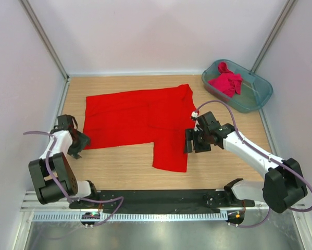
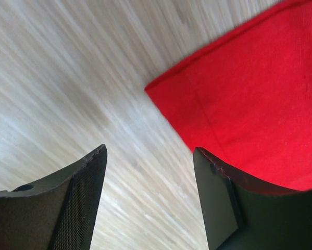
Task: Fold and stack the t-shirts
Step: Fold the tshirt
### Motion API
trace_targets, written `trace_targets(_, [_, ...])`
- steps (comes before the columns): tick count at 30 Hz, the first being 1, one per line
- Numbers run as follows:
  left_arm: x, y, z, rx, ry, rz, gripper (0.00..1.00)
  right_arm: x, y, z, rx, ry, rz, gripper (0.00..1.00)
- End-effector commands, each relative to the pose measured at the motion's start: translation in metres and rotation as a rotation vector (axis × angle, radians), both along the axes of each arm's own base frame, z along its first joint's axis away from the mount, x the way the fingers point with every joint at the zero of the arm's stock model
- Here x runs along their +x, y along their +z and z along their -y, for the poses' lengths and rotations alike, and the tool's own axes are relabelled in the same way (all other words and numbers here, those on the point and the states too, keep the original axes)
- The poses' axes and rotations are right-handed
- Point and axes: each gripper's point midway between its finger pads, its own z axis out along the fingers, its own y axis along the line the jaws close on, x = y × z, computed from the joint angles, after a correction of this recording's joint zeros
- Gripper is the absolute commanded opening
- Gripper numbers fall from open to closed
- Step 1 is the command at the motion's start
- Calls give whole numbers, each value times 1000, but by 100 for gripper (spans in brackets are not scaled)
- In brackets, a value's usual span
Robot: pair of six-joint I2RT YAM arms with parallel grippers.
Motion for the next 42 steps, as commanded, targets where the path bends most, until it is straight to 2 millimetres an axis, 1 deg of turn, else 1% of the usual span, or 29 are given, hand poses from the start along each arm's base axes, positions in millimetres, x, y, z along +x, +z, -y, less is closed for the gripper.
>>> trace_targets(1, [26, 2, -15, 22, 46, 51, 67, 3, 8, -8, 43, 25, 38, 68])
trace_targets(2, [27, -2, -18, 26, 52, 35, 66, 3, 8, -8, 45, 23, 42, 68])
trace_targets(4, [34, -3, -25, 34, 68, 36, 61, 3, 8, -7, 45, 25, 46, 68])
trace_targets(6, [32, -10, -27, 23, 88, 9, 59, 1, 6, -7, 47, 26, 42, 68])
trace_targets(10, [33, -12, -32, 27, 108, -7, 54, -2, 2, -6, 42, 33, 37, 68])
trace_targets(12, [32, -14, -34, 31, 121, -16, 54, -2, 1, -6, 44, 31, 39, 68])
trace_targets(15, [35, -15, -39, 39, 130, -12, 53, -2, 1, -6, 45, 30, 36, 68])
trace_targets(20, [35, -28, -37, 17, 136, -52, 49, -1, -2, -7, 39, 30, 20, 68])
trace_targets(24, [36, -33, -36, 11, 146, -47, 46, -3, -5, -10, 54, 26, 0, 68])
trace_targets(25, [35, -35, -37, 14, 146, -53, 41, -3, -5, -11, 57, 26, -7, 68])
trace_targets(27, [36, -38, -36, 7, 131, -62, 35, -6, -8, -14, 68, 33, -32, 68])
trace_targets(28, [36, -39, -35, 0, 126, -67, 29, -8, -10, -14, 66, 34, -42, 67])
trace_targets(30, [36, -39, -35, -3, 124, -68, 23, -10, -13, -14, 58, 37, -55, 67])
trace_targets(31, [32, -42, -33, -4, 121, -76, 20, -11, -15, -15, 55, 40, -62, 67])
trace_targets(35, [29, -43, -32, -2, 111, -70, 12, -16, -23, -20, 59, 46, -93, 67])
trace_targets(36, [29, -44, -31, -6, 106, -72, 8, -20, -25, -23, 60, 55, -103, 67])
trace_targets(39, [30, -42, -30, -15, 89, -71, 0, -26, -34, -31, 59, 75, -130, 68])
trace_targets(40, [29, -41, -30, -14, 89, -69, 0, -27, -38, -33, 66, 70, -135, 68])
trace_targets(42, [29, -40, -29, -11, 80, -66, 0, -30, -40, -41, 89, 64, -142, 68])
